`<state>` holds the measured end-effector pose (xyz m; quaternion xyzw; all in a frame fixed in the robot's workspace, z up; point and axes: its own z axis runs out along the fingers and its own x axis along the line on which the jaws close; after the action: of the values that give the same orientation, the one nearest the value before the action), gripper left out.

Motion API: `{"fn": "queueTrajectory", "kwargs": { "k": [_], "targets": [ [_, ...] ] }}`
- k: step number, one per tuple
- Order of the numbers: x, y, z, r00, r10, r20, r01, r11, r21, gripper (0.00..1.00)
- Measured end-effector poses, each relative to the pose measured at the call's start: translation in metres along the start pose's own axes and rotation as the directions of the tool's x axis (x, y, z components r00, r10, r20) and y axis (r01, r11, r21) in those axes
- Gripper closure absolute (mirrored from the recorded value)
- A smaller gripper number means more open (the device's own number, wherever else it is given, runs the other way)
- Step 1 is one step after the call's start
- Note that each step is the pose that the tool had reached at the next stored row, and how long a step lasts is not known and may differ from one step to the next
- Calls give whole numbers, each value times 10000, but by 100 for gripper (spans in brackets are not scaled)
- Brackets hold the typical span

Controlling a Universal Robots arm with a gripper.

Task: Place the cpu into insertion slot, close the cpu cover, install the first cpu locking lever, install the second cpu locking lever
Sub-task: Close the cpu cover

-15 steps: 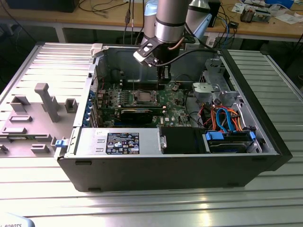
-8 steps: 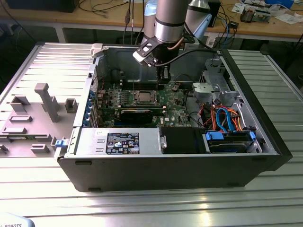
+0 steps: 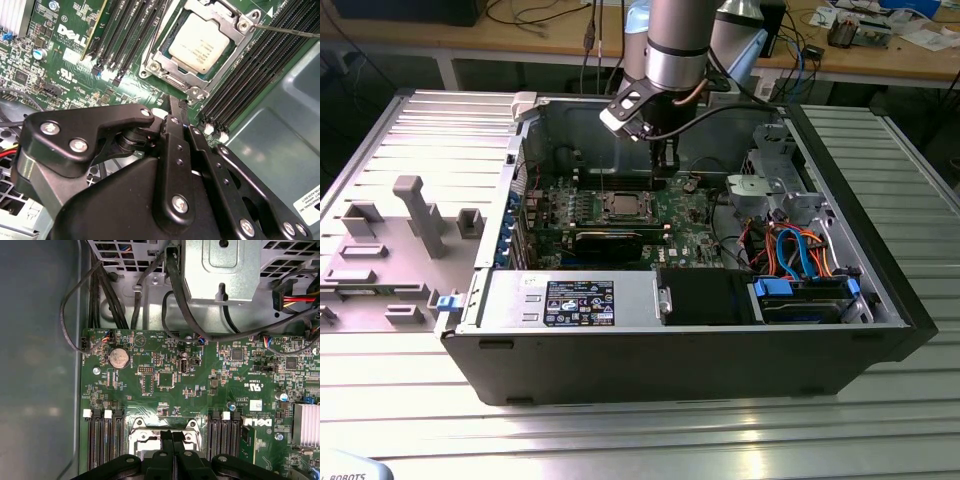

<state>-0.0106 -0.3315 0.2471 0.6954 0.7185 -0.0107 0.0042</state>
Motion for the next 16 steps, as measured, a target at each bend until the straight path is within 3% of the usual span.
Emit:
{"fn": "queueTrajectory", "kwargs": {
  "k": [16],
  "targets": [
    [4, -78, 56, 10000, -3, -1, 3, 10000, 22, 89]
  ]
}}
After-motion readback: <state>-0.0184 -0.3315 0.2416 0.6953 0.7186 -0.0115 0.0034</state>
